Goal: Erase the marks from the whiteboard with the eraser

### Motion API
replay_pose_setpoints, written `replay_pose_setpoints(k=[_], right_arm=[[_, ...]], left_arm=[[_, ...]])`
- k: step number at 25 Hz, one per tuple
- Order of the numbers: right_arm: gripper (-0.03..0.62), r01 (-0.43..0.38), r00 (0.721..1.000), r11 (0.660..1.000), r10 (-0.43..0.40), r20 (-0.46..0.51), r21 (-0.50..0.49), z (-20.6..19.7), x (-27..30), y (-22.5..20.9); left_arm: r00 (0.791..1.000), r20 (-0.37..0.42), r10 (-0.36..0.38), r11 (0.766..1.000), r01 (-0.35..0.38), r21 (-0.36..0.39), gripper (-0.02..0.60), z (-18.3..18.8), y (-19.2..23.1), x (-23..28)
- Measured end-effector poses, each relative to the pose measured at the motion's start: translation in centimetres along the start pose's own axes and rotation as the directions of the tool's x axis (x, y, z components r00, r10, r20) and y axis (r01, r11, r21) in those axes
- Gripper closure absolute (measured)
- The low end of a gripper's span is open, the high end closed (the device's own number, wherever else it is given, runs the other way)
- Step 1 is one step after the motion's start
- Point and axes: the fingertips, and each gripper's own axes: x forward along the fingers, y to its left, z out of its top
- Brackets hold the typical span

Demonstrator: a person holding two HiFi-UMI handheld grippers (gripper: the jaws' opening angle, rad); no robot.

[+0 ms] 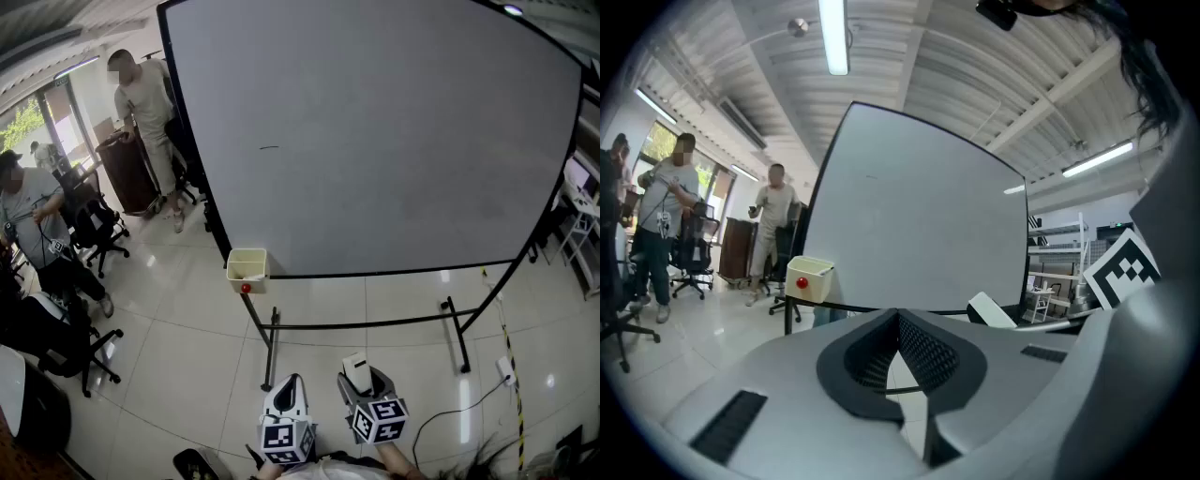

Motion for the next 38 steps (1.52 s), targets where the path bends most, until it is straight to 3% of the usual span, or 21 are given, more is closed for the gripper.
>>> replay_pose_setpoints(k=[4, 7, 10, 14, 18, 22, 24, 28, 30, 34, 38], right_arm=[[0.316, 0.046, 0.997, 0.997, -0.042, 0.06, -0.066, 4.3, 3.3, -1.3], [0.316, 0.094, 0.978, 0.994, -0.08, 0.191, -0.064, 11.5, 7.2, -2.2], [0.316, 0.147, 0.938, 0.987, -0.118, 0.325, -0.066, 20.0, 11.5, -2.2], [0.316, 0.202, 0.862, 0.977, -0.142, 0.486, -0.074, 31.5, 15.4, -1.0], [0.316, 0.296, 0.807, 0.948, -0.183, 0.561, -0.116, 40.0, 18.6, 0.4], [0.316, 0.383, 0.798, 0.919, -0.279, 0.535, -0.091, 42.4, 21.3, -1.7], [0.316, 0.424, 0.771, 0.904, -0.329, 0.545, -0.054, 42.3, 21.2, -2.6], [0.324, 0.539, 0.708, 0.842, -0.438, 0.554, -0.022, 42.3, 21.1, -2.1], [0.326, 0.544, 0.714, 0.838, -0.447, 0.539, -0.027, 42.2, 21.3, -1.5], [0.322, 0.366, 0.806, 0.93, -0.303, 0.508, -0.026, 42.0, 22.3, 1.3], [0.322, 0.334, 0.858, 0.927, -0.223, 0.463, -0.172, 41.9, 25.3, 6.6]], left_arm=[[0.999, -0.024, -0.029, 1.0, 0.029, -0.004, 0.591, -0.4, 1.4, 1.9], [0.999, -0.008, -0.033, 0.999, 0.033, 0.011, 0.591, 0.8, 5.1, 4.4], [0.999, 0.034, -0.014, 1.0, 0.014, 0.019, 0.591, 4.0, 10.6, 7.1], [0.997, 0.074, -0.013, 0.999, 0.01, 0.039, 0.591, 8.0, 17.3, 9.9], [0.998, 0.067, -0.013, 1.0, 0.012, 0.016, 0.591, 8.7, 21.3, 11.9], [0.998, 0.053, -0.021, 1.0, 0.022, -0.009, 0.591, 8.0, 21.5, 13.2], [0.998, 0.062, -0.005, 1.0, 0.007, -0.021, 0.591, 8.0, 21.3, 13.7], [0.999, 0.046, 0.002, 1.0, -0.001, -0.021, 0.591, 8.0, 23.0, 14.6], [0.999, 0.044, 0.02, 0.999, -0.018, -0.045, 0.591, 8.1, 23.7, 14.8], [0.999, 0.042, 0.005, 0.999, -0.003, -0.046, 0.591, 8.0, 22.8, 15.4], [0.999, 0.04, -0.017, 0.999, 0.019, -0.04, 0.591, 8.1, 21.9, 16.3]])
